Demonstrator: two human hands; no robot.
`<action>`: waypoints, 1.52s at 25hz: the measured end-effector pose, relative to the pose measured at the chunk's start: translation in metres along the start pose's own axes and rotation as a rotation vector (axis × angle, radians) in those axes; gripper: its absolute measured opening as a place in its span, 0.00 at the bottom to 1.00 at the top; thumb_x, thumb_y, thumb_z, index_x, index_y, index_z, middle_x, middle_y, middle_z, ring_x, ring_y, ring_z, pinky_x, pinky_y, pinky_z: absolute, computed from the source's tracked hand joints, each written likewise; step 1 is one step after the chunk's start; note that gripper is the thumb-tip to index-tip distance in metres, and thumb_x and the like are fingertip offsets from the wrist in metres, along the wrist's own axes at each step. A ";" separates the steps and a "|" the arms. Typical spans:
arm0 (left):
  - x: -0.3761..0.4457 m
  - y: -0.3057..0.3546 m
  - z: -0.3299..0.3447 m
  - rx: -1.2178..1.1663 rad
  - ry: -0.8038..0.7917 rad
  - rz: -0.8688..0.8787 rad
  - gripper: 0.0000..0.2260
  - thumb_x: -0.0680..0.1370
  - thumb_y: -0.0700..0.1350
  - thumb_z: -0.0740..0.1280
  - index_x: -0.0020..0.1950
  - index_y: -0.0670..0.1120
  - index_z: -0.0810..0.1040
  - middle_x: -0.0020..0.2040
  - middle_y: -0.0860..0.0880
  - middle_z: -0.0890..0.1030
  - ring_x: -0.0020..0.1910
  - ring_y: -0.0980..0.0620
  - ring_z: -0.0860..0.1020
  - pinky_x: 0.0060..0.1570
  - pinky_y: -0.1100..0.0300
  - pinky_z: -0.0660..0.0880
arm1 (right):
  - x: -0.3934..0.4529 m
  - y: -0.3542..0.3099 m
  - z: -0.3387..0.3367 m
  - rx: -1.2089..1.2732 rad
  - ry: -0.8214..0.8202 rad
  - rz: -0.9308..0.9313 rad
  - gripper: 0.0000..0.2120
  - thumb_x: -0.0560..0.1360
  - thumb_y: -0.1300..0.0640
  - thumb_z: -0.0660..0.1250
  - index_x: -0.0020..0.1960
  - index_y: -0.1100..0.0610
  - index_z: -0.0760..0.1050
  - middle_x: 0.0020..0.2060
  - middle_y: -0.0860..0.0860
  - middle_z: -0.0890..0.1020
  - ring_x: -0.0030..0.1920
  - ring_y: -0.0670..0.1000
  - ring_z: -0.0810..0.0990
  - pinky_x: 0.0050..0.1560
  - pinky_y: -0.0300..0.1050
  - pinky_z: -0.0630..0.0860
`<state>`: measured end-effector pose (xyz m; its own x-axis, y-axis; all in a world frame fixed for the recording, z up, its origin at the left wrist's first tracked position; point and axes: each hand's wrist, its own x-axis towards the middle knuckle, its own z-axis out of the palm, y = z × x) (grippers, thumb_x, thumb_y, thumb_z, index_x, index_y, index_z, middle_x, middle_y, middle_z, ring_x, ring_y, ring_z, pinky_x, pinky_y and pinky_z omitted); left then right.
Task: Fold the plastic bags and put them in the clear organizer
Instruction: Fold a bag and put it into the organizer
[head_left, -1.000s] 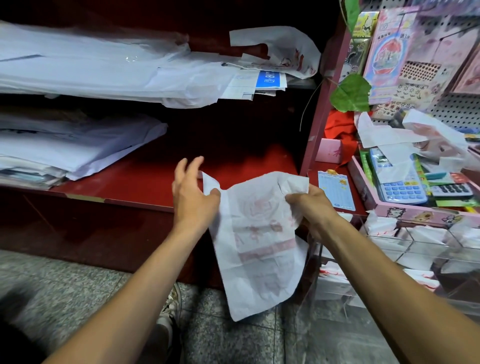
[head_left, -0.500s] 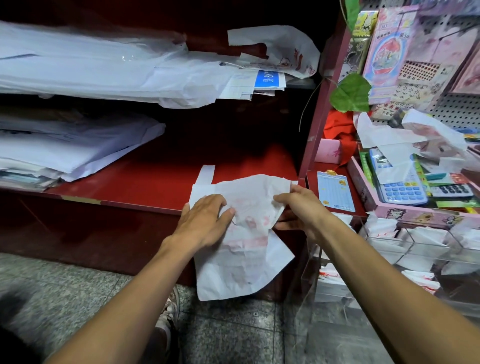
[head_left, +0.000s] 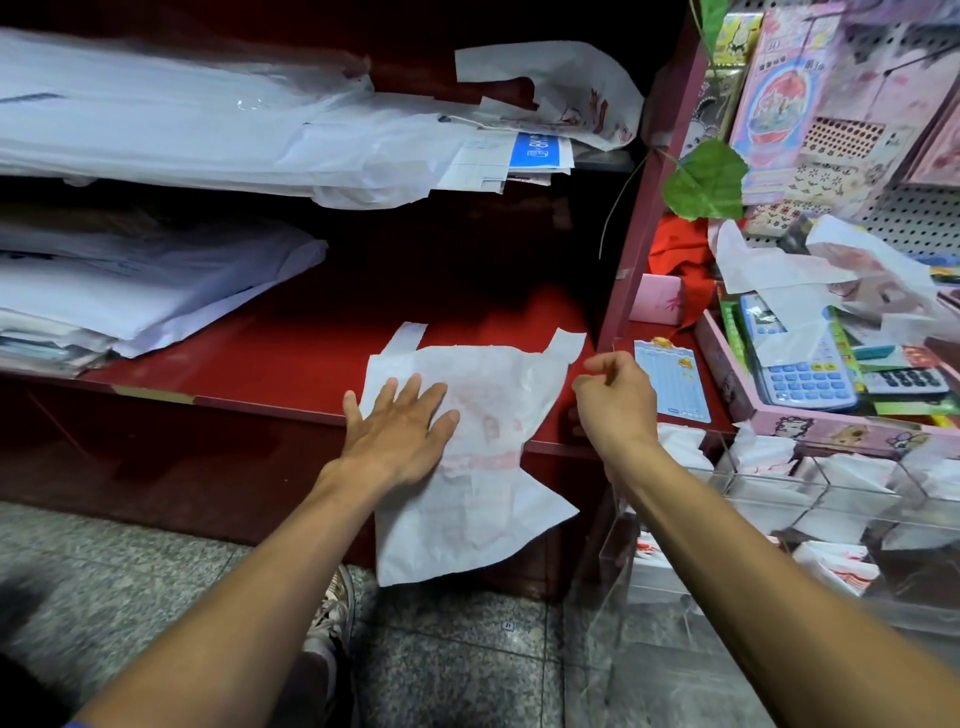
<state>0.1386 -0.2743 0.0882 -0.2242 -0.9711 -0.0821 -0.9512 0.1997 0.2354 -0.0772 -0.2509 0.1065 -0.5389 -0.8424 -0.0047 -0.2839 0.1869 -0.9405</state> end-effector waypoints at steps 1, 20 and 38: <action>0.003 -0.003 0.000 0.005 -0.010 -0.015 0.24 0.83 0.60 0.45 0.80 0.58 0.52 0.81 0.53 0.46 0.80 0.49 0.43 0.73 0.36 0.36 | -0.006 0.000 -0.003 -0.026 -0.009 0.028 0.08 0.67 0.54 0.60 0.42 0.51 0.76 0.36 0.51 0.83 0.39 0.58 0.83 0.45 0.60 0.82; 0.024 -0.009 0.003 -0.030 -0.052 -0.048 0.24 0.83 0.58 0.44 0.80 0.59 0.48 0.81 0.55 0.42 0.79 0.51 0.39 0.72 0.35 0.34 | -0.065 -0.018 -0.025 0.324 -0.506 0.232 0.10 0.73 0.72 0.65 0.43 0.58 0.70 0.25 0.52 0.73 0.23 0.48 0.71 0.31 0.47 0.81; 0.016 0.008 -0.005 0.111 0.322 0.234 0.13 0.81 0.55 0.56 0.56 0.50 0.76 0.53 0.51 0.77 0.55 0.48 0.75 0.64 0.50 0.65 | 0.019 0.024 0.009 -0.964 -0.388 -0.474 0.13 0.82 0.50 0.52 0.59 0.55 0.69 0.62 0.56 0.74 0.66 0.60 0.69 0.69 0.58 0.64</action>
<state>0.1282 -0.2890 0.0942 -0.3760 -0.8855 0.2729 -0.9035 0.4158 0.1042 -0.0871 -0.2669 0.0808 0.0184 -0.9997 0.0187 -0.9742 -0.0221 -0.2244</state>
